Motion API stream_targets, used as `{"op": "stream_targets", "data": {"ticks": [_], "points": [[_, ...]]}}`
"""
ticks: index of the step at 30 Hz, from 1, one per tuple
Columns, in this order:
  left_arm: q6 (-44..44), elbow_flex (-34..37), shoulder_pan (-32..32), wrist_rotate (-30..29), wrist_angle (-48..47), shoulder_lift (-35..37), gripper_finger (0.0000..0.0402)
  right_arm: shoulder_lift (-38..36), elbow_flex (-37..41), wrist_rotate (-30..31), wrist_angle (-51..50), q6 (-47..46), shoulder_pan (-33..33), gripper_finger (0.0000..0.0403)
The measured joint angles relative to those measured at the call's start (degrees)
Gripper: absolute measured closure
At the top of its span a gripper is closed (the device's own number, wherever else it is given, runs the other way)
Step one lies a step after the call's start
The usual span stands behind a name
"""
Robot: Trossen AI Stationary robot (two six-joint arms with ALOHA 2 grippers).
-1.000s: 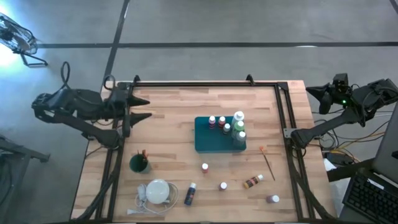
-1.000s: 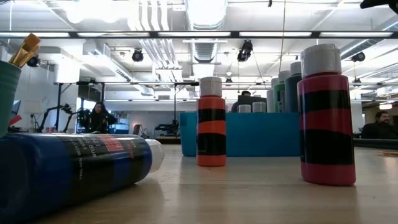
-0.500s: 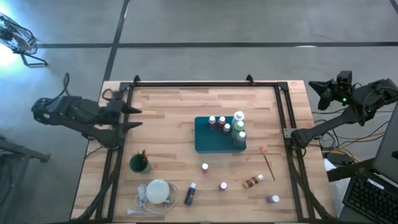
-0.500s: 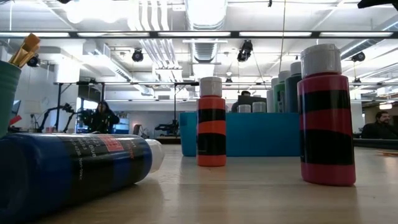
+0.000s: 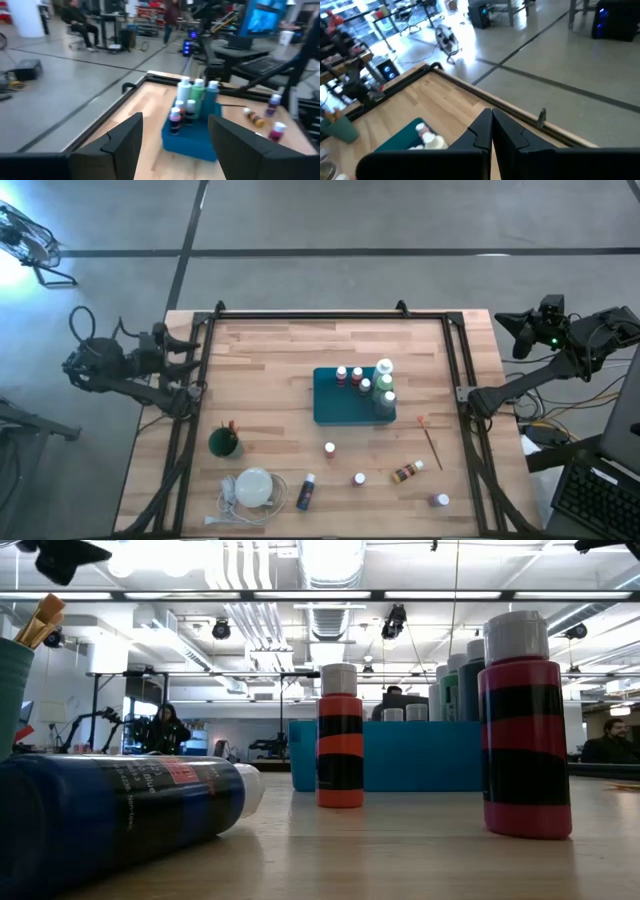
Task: Pick & Place Paint Supplies
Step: Put the gold paintbrush into the green cup
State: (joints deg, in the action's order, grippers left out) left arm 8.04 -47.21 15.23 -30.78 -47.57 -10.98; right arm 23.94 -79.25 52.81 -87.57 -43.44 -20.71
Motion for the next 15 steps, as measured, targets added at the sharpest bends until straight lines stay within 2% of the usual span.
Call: {"op": "stream_targets", "data": {"ticks": [7,12,15], "points": [[1.9,2.5,0.0,-3.1,-3.4,2.5,0.0172,0.0,0.9,5.9,6.6,-9.3,0.0,0.0394],[11.3,2.7,0.0,-6.6,-12.8,2.7,0.0172,0.0,0.8,10.2,7.8,-4.9,0.0,0.0394],[13.6,2.8,0.0,-6.7,-14.7,2.6,0.0172,0.0,0.9,10.4,10.9,-5.4,0.0,0.0394]]}}
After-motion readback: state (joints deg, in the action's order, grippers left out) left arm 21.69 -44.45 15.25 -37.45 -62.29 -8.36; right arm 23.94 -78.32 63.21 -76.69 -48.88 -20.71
